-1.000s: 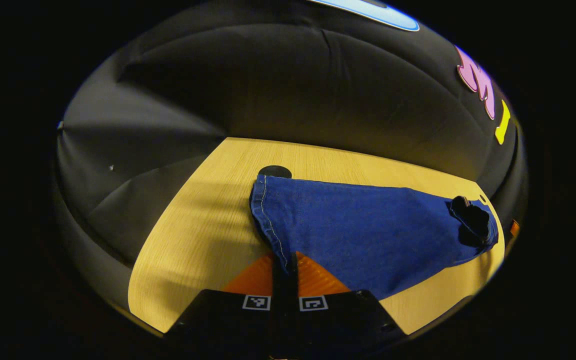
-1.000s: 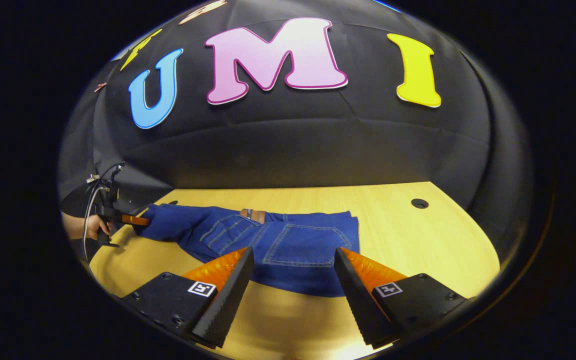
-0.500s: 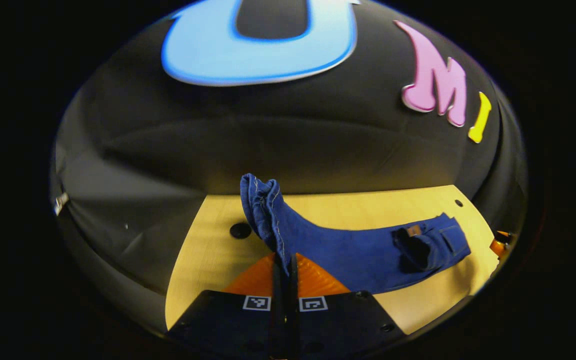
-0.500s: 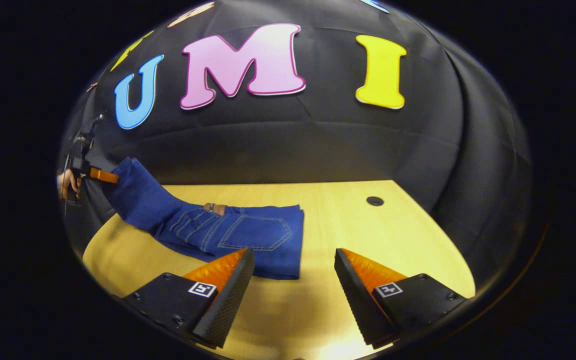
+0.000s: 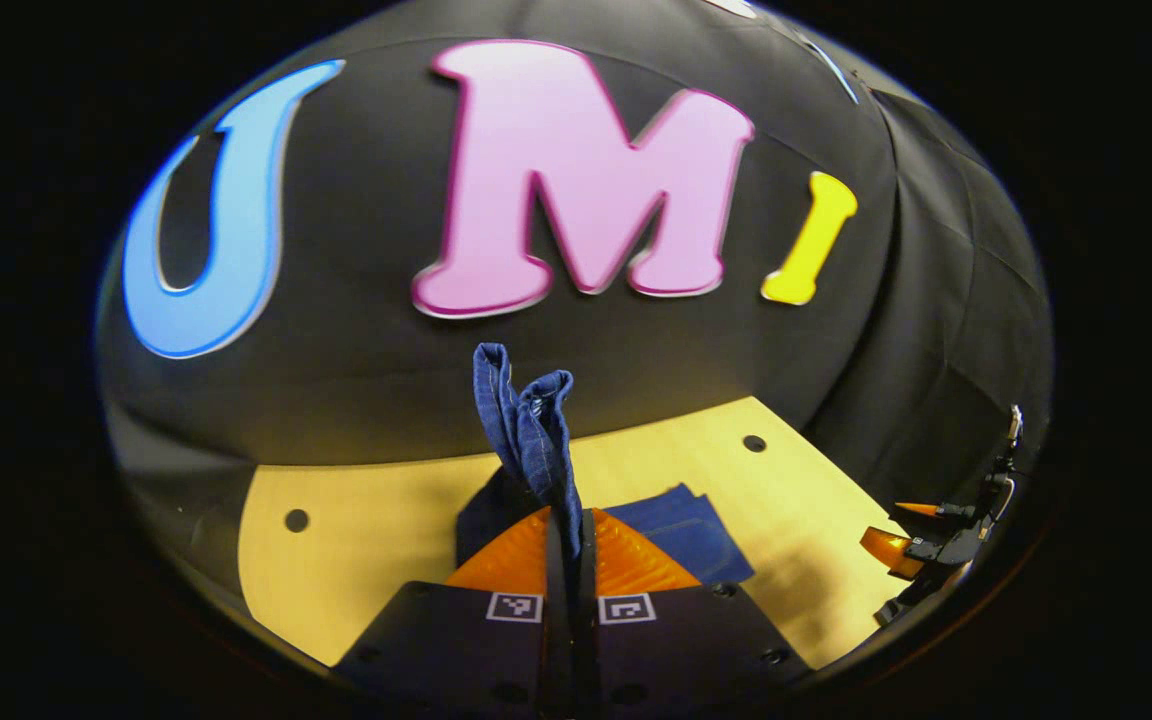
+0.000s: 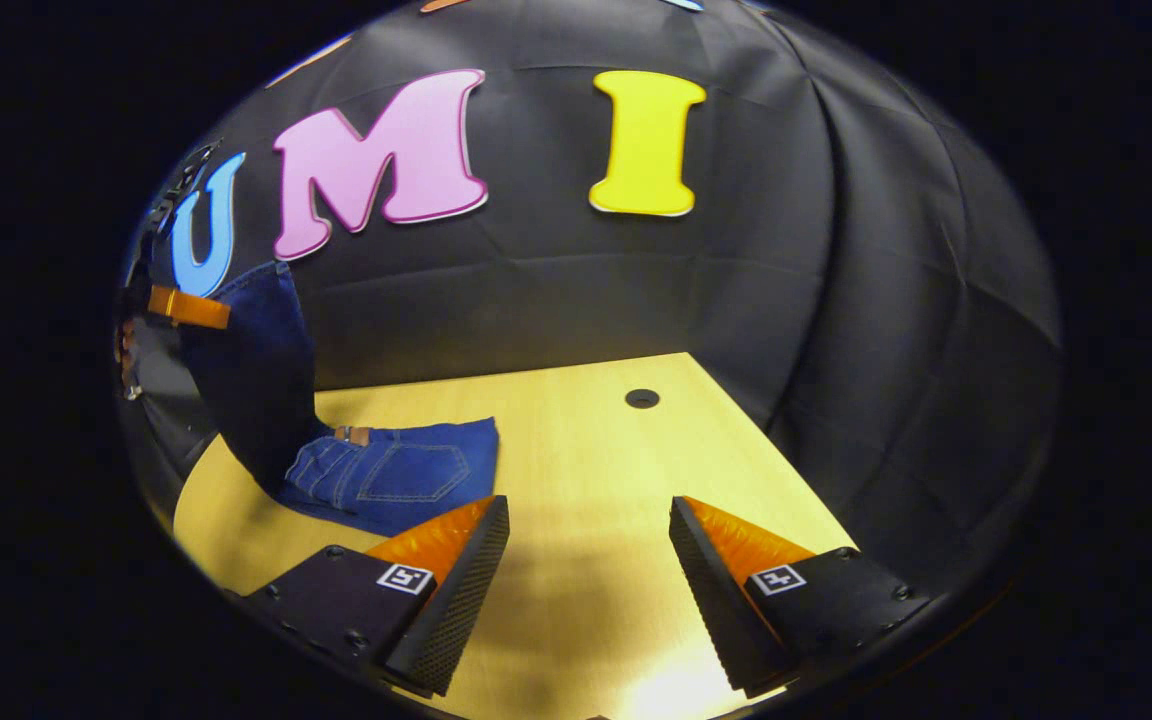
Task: Grasp the waist and the cuffs of the jeans and fold them to make the two legs overlap; first hold the waist and fold one-third of the jeans toward the cuffs, then hold the cuffs and fold the remaining one-third in the same direction to finish folding.
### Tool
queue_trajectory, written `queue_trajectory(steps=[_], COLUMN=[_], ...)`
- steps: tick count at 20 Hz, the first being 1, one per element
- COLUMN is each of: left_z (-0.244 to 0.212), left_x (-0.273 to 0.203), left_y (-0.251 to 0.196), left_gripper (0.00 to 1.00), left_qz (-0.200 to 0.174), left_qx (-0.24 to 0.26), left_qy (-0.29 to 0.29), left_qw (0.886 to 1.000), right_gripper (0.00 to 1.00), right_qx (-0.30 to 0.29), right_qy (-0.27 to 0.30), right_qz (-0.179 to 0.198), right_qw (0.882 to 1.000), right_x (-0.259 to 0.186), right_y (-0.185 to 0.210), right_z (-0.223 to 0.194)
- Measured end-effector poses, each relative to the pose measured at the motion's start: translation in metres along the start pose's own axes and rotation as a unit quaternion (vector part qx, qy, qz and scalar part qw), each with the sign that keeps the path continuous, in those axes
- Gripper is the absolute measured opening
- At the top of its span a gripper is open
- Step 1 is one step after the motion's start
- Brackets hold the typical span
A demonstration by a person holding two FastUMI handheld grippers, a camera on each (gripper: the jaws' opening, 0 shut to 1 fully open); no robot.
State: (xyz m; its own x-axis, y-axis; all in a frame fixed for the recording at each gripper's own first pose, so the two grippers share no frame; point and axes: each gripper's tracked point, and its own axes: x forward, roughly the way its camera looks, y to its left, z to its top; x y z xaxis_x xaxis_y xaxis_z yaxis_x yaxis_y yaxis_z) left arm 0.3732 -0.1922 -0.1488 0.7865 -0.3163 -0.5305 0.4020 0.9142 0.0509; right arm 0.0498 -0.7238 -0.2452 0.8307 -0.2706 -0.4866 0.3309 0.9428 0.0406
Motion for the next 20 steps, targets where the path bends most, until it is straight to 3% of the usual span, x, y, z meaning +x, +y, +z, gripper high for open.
queue_trajectory(steps=[5,9,12,14,17,20], left_z=[-0.055,-0.11,-0.128,-0.129,-0.112,-0.091], left_x=[0.055,0.099,0.112,0.107,0.093,0.053], left_y=[-0.09,-0.115,-0.122,-0.132,-0.148,-0.141], left_gripper=[0.06,0.06,0.06,0.14,0.53,0.9], left_qz=[-0.061,-0.039,-0.022,-0.032,-0.066,-0.066], left_qx=[-0.023,-0.023,-0.044,-0.067,-0.106,-0.12], left_qy=[0.074,0.131,0.142,0.138,0.097,0.046], left_qw=[0.995,0.99,0.989,0.988,0.987,0.99], right_gripper=[0.98,0.99,0.98,0.98,0.98,0.98], right_qx=[0.028,0.061,0.056,0.053,0.041,0.026], right_qy=[-0.001,0.003,-0.01,-0.014,-0.024,-0.042], right_qz=[-0.026,-0.053,-0.072,-0.071,-0.059,-0.037], right_qw=[0.999,0.997,0.996,0.996,0.997,0.998], right_x=[-0.019,-0.042,-0.064,-0.071,-0.081,-0.1], right_y=[-0.042,-0.07,-0.084,-0.084,-0.074,-0.054], right_z=[0.007,0.004,0.013,0.02,0.035,0.053])
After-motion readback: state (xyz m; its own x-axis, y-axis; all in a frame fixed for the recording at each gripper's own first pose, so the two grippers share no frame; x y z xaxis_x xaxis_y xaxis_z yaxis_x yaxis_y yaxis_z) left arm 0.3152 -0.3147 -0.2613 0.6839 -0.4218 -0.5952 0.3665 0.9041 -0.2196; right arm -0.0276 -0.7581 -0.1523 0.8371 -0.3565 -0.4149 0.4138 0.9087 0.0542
